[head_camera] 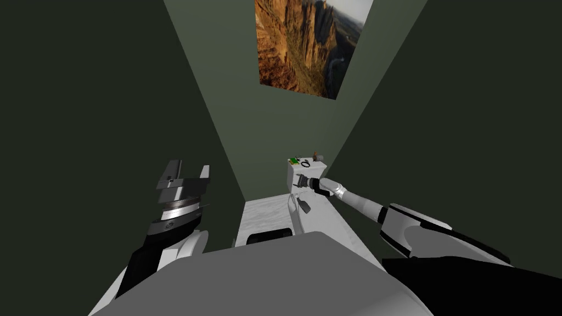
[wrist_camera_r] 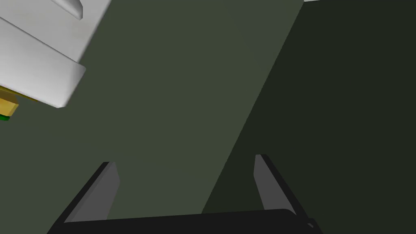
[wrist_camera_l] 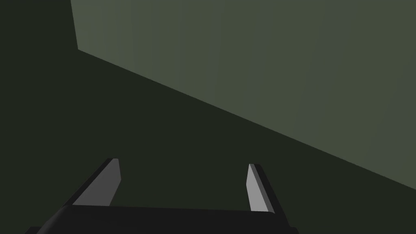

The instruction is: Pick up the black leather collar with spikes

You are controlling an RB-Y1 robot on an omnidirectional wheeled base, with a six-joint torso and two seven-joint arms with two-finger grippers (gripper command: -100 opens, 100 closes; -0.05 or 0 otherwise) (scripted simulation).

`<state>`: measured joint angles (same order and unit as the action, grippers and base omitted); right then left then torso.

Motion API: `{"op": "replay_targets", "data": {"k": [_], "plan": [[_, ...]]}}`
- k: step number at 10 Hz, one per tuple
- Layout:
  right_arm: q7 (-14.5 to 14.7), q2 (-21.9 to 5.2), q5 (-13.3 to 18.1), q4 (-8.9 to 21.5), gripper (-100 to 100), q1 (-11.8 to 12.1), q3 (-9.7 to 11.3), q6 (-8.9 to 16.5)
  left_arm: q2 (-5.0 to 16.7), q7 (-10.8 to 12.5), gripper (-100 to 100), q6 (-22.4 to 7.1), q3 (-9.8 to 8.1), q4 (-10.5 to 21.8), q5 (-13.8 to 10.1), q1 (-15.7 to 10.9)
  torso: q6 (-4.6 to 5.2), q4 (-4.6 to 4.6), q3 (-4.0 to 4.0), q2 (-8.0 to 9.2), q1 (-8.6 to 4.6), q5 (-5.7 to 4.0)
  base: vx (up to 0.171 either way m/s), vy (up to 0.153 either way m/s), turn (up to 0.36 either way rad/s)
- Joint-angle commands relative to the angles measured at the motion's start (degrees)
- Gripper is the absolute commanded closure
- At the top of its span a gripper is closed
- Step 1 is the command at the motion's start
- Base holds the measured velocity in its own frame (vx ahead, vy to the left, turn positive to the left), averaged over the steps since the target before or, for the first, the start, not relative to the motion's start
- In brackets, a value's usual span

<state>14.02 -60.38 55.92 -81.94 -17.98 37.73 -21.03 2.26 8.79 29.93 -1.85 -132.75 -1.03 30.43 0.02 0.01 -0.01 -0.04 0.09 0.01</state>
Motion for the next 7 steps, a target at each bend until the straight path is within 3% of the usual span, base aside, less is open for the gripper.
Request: {"op": "replay_targets", "data": {"k": [1,4,5,7], "plan": [[0.6,-0.8,2.0,2.5,-100,-0.9,0.7,0.8,0.0,0.0,0,0.0,0.0,0.0,0.0,0.0,0.0,0.0,0.0,0.0,0.0,0.0,-0.001,0.031,0.021],[1.8,-3.7,6.5,7.6,-100,-3.7,3.0,2.5,0.0,0.0,0,0.0,0.0,0.0,0.0,0.0,0.01,-0.01,-0.02,-0.02,-0.02,-0.01,0.005,0.027,0.03],[1.8,-3.7,6.6,7.6,-100,-3.7,3.0,2.5,0.0,0.0,0,0.0,0.0,0.0,0.0,0.0,0.0,-0.01,-0.03,-0.04,-0.01,0.0,0.012,0.023,0.019],[2.8,-6.0,10.6,12.2,-100,-6.2,4.9,4.2,0.0,0.0,0,0.0,0.0,0.0,0.0,0.0,0.0,-0.01,-0.04,-0.07,0.0,0.0,0.029,0.037,0.051]]}}
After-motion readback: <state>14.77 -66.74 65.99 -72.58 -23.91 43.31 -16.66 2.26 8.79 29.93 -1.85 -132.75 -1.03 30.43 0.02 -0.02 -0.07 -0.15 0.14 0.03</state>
